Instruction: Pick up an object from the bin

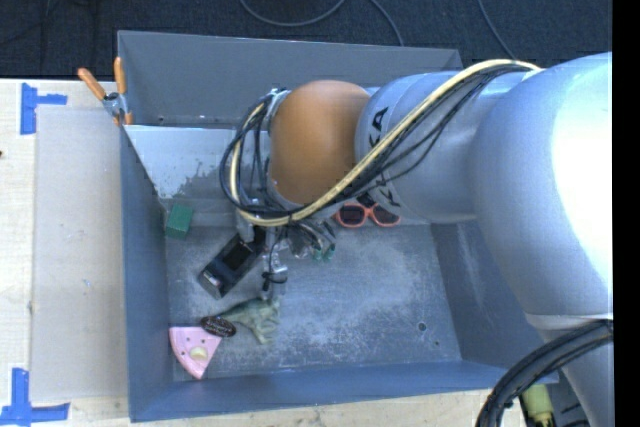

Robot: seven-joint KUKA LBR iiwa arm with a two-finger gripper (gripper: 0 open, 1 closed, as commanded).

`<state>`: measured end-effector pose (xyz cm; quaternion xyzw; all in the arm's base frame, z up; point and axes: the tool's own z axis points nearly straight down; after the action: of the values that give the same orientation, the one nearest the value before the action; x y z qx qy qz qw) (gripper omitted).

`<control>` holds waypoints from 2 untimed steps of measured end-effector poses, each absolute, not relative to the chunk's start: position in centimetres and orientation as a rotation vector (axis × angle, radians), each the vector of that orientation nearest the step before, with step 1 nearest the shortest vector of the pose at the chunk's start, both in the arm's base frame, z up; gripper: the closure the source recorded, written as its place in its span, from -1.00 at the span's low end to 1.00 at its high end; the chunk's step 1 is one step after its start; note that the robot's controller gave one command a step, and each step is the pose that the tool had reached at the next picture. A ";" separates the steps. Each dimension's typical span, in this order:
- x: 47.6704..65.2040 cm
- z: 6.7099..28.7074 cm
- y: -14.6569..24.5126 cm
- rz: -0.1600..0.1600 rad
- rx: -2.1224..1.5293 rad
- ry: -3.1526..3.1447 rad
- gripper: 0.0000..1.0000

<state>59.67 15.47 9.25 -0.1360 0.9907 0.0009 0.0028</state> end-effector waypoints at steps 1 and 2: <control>59.4 8.5 12.9 0.021 -0.282 3.115 -1.00; 58.0 8.8 11.2 0.019 -0.297 3.094 -1.00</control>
Offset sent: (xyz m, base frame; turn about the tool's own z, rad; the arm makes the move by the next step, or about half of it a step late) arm -0.0529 -0.0537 -0.0098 -0.2066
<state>57.97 11.23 8.77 -0.0955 0.9953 0.0062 0.0164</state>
